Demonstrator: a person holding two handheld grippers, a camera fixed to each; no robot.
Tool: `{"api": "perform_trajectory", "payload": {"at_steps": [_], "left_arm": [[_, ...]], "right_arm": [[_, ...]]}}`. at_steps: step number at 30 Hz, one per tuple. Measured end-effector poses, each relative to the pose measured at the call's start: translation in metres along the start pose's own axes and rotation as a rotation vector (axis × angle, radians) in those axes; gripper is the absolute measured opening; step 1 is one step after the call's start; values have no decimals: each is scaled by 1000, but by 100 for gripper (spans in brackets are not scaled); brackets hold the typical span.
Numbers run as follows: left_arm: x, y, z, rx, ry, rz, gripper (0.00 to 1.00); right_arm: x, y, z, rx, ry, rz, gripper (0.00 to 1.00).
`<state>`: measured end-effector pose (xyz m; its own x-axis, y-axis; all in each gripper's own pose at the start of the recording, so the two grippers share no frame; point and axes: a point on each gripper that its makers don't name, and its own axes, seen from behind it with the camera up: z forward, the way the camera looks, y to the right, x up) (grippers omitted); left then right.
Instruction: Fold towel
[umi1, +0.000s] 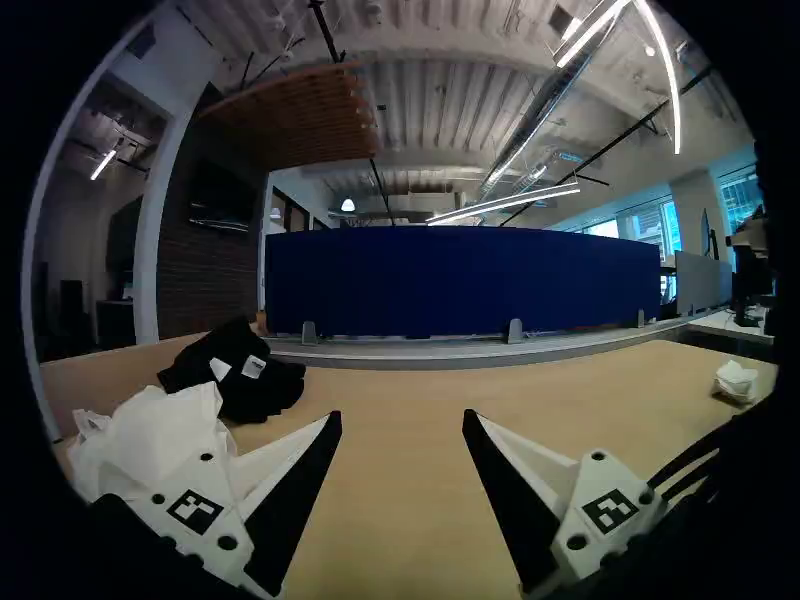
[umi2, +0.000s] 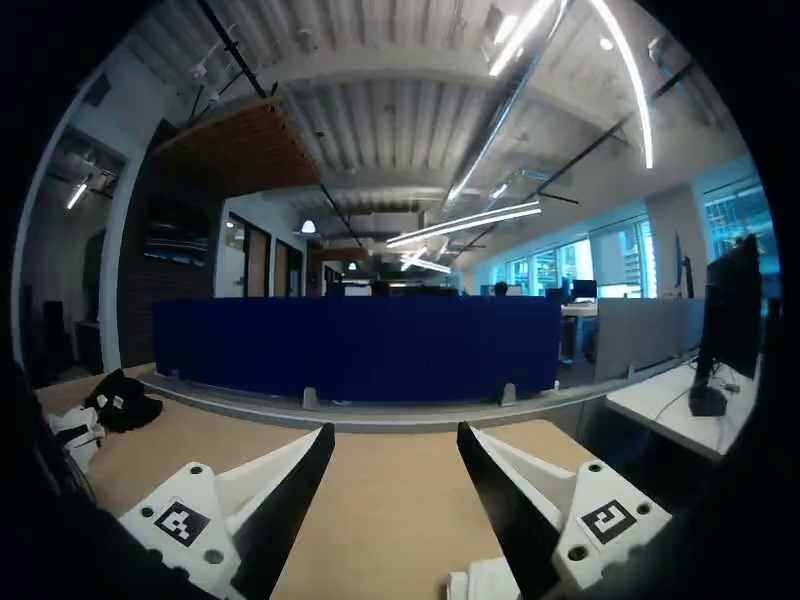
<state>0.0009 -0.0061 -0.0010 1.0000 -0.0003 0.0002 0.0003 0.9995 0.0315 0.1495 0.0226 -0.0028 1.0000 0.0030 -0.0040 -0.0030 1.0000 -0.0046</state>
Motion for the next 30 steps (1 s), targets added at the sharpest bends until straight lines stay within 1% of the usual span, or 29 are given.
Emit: {"api": "perform_trajectory", "payload": {"at_steps": [6, 15, 18, 22, 30], "left_arm": [[0, 0, 0, 0, 0, 0, 89], [0, 1, -1, 0, 0, 0, 89], [0, 1, 0, 0, 0, 0, 90], [0, 1, 0, 0, 0, 0, 95], [0, 0, 0, 0, 0, 0, 95]], "right_arm": [[-28, -4, 2, -1, -1, 11, 95], [-63, -7, 5, -7, 2, 63, 95], [-75, -9, 5, -2, 3, 72, 95], [-89, -11, 5, 2, -1, 64, 95], [-117, -18, 9, 10, -7, 41, 95]]}}
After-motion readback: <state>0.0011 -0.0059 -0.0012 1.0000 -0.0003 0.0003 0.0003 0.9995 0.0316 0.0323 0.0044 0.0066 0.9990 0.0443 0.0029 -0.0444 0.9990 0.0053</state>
